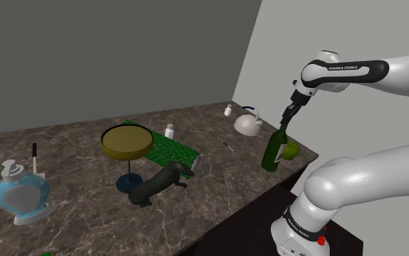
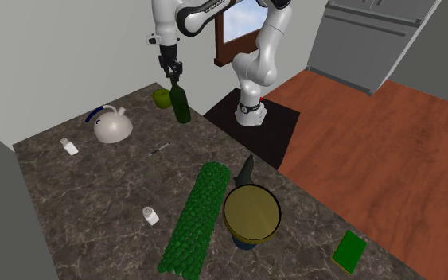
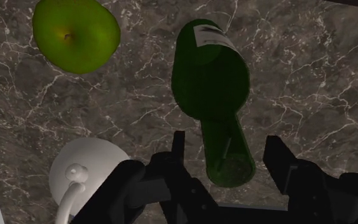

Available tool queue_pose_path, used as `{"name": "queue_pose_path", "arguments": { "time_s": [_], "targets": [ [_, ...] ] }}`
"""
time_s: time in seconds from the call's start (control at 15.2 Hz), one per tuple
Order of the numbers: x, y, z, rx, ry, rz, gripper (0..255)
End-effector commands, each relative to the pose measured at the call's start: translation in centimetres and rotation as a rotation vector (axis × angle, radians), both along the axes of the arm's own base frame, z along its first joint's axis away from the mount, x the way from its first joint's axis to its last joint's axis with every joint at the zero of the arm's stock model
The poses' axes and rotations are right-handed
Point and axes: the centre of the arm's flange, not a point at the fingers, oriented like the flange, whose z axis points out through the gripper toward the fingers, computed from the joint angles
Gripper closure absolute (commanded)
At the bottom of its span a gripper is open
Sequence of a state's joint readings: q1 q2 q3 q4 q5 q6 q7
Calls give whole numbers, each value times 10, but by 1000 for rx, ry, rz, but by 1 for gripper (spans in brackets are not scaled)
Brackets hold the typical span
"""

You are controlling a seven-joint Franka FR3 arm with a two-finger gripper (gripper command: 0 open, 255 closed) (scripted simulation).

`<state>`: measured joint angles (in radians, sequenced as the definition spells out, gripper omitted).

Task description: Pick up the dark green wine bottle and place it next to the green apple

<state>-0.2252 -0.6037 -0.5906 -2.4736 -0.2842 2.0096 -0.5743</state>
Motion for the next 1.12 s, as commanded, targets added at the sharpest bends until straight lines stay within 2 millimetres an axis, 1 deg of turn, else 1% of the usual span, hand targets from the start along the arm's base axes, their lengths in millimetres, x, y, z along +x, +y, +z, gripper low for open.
{"name": "queue_pose_path", "arguments": {
  "time_s": [0.0, 0.26, 0.46, 0.53, 1.06],
  "targets": [
    [0, 0, 0, 0, 0, 0, 0],
    [0, 0, 0, 0, 0, 0, 0],
    [-4, 0, 39, 0, 0, 0, 0],
    [-5, 0, 50, 0, 0, 0, 0],
    [-5, 0, 50, 0, 0, 0, 0]
  ]
}}
